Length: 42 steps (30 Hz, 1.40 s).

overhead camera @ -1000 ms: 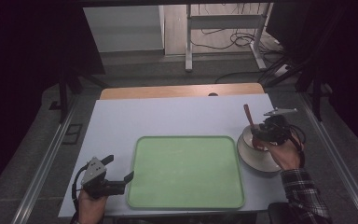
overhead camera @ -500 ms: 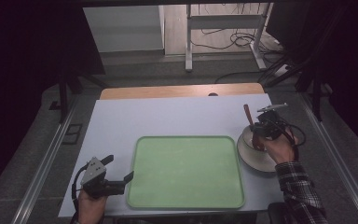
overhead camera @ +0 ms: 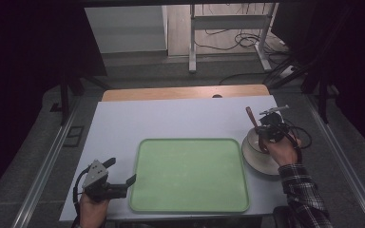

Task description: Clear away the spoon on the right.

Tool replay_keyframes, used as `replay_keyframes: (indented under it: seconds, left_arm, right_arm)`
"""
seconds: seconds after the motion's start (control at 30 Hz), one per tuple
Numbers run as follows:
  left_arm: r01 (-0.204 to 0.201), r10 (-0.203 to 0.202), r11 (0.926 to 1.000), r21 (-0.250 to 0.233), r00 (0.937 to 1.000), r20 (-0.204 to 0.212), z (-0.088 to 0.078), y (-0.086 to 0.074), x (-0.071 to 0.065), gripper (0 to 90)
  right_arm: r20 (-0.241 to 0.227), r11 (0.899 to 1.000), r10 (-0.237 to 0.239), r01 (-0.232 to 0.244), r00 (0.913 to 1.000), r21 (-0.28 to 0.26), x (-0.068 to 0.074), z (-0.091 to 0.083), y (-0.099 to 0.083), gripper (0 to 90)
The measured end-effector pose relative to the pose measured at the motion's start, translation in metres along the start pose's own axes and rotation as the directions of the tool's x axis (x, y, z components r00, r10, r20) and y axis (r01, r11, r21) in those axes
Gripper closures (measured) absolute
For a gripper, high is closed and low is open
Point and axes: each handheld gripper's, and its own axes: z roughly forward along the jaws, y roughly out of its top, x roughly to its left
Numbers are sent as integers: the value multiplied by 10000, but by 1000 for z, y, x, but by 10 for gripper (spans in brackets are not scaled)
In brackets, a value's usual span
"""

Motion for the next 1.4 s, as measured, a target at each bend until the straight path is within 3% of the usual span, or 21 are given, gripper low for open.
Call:
replay_keyframes:
  seconds: [0.53,0.83,1.4]
  left_arm:
    - [1,-1,10000,-4,10000,-9,0,0,0,26]
    - [-6,6,10000,-9,10000,0,0,0,0,26]
    - [-6,6,10000,-16,10000,-1,0,0,0,26]
  right_arm:
    - [-569,9996,260,-254,9980,125,-6,-16,12,831]
    - [-926,9976,388,-332,9950,611,-11,-25,22,831]
    - [-1382,9933,714,-577,9878,1005,-13,-47,38,831]
